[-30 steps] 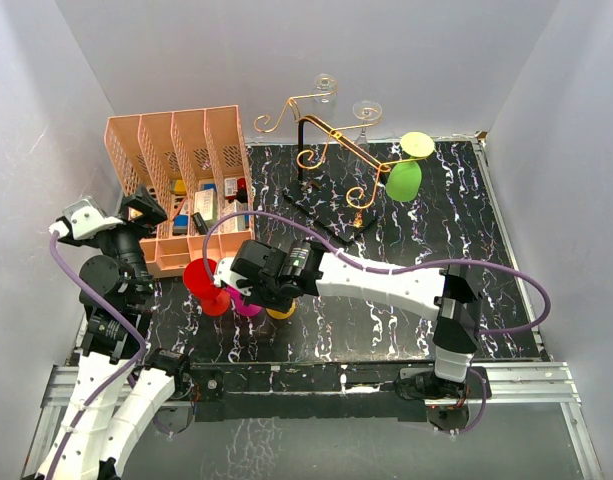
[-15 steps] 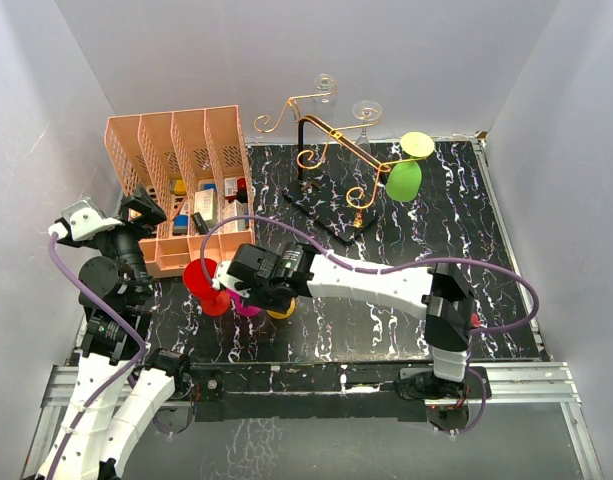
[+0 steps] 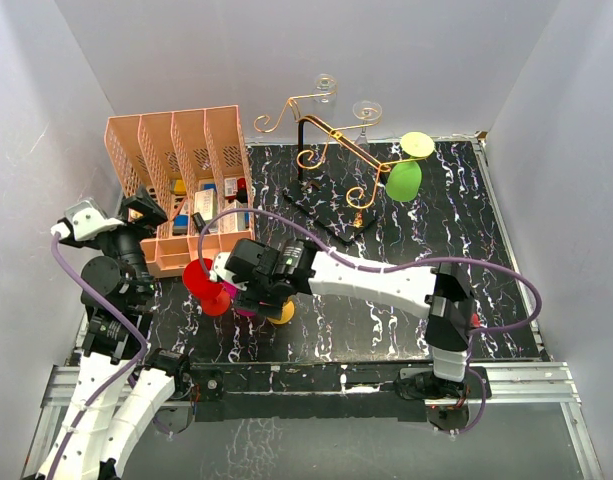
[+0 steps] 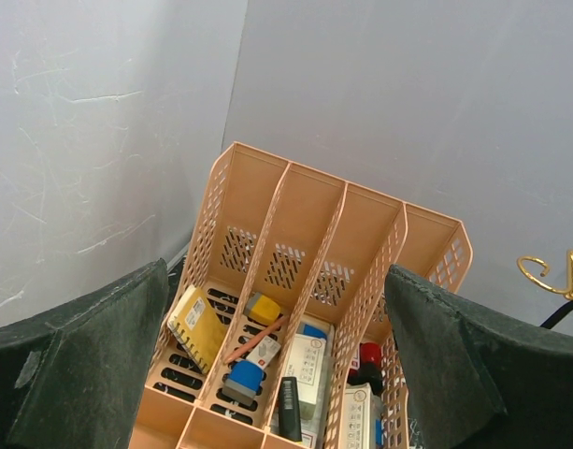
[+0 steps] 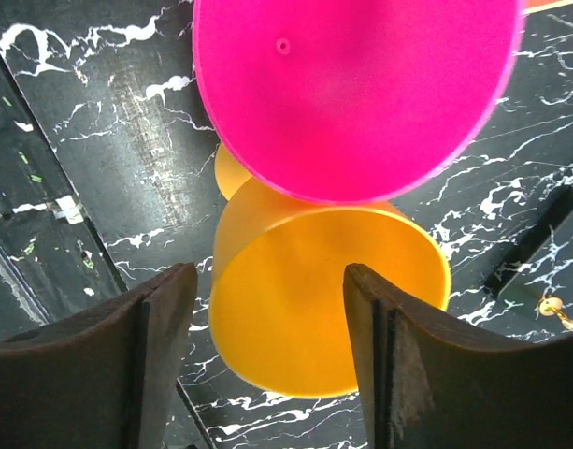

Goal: Take the wine glass off the wine glass rack

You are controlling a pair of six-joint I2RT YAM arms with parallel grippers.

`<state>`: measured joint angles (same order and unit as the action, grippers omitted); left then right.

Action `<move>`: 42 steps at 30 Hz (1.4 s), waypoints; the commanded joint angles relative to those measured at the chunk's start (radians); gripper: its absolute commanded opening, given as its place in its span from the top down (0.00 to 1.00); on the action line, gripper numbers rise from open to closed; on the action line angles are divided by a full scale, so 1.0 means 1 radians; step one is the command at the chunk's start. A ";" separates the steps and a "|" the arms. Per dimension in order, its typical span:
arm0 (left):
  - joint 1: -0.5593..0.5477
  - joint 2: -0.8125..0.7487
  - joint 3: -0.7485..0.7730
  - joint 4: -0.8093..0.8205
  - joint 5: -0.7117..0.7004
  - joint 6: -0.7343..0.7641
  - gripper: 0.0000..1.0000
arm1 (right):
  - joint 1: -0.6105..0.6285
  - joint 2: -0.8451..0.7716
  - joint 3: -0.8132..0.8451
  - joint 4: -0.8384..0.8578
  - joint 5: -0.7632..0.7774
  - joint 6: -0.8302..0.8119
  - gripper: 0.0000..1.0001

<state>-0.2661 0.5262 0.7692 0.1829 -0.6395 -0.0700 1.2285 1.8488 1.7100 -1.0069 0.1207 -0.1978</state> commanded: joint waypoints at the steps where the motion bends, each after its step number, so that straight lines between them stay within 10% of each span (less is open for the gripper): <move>1: -0.005 -0.006 0.001 0.032 -0.003 0.009 0.03 | 0.000 -0.122 0.093 0.028 0.043 0.028 0.28; 9: -0.006 0.007 0.002 0.022 0.008 -0.004 0.03 | -0.009 -0.410 -0.114 0.263 0.215 0.129 0.01; 14: -0.009 0.024 0.001 0.018 0.017 -0.011 0.03 | -0.067 -0.596 -0.325 0.535 0.266 0.217 0.00; 23: -0.024 0.066 0.001 0.013 0.026 -0.012 0.03 | -0.454 -0.594 -0.147 0.593 0.262 0.305 0.00; 37: -0.059 0.104 -0.004 0.021 0.034 -0.010 0.03 | -1.253 -0.424 -0.084 0.562 -0.356 0.643 0.01; 42: -0.079 0.109 -0.006 0.024 0.042 -0.008 0.03 | -1.349 -0.364 -0.095 0.587 -0.539 0.680 0.01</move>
<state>-0.3294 0.6346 0.7681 0.1795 -0.6094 -0.0822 -0.0837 1.4651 1.6089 -0.4961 -0.1772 0.4145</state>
